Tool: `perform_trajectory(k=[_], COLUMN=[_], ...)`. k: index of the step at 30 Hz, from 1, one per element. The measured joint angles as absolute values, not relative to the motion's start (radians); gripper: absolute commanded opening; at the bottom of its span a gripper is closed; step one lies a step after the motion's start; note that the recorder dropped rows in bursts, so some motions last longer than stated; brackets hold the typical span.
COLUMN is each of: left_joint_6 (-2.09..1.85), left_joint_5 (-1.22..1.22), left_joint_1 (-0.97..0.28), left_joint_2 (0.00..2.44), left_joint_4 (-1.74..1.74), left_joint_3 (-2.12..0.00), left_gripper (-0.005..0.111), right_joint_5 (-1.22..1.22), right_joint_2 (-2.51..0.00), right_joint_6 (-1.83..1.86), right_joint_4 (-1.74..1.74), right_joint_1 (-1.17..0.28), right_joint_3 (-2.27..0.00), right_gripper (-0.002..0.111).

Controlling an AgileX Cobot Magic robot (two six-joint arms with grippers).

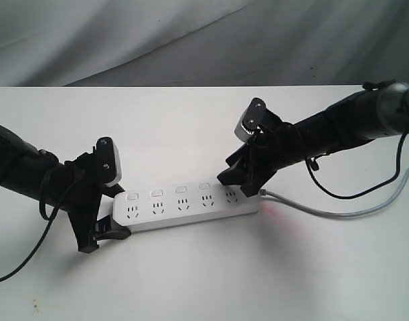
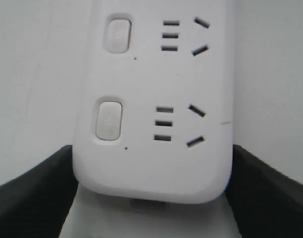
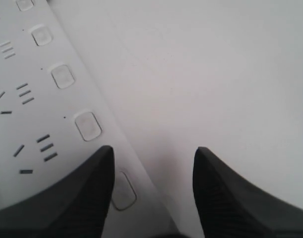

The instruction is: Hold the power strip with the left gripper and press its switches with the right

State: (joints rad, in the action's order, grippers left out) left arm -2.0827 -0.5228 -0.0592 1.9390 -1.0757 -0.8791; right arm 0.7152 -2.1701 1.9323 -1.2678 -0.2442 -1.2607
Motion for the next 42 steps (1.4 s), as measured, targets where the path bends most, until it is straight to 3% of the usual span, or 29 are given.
perform_trajectory(k=[42], left_joint_6=[-2.083], left_joint_5=[-0.523], left_joint_1=[-0.059], left_joint_2=[1.939], left_joint_4=[-1.076], left_joint_3=[-0.879], left_gripper=[0.046], right_joint_5=[0.705], right_joint_2=[-2.183], right_joint_6=[1.928], right_joint_4=[-1.273], right_joint_1=[-0.216], right_joint_3=[-1.263], right_gripper=[0.046])
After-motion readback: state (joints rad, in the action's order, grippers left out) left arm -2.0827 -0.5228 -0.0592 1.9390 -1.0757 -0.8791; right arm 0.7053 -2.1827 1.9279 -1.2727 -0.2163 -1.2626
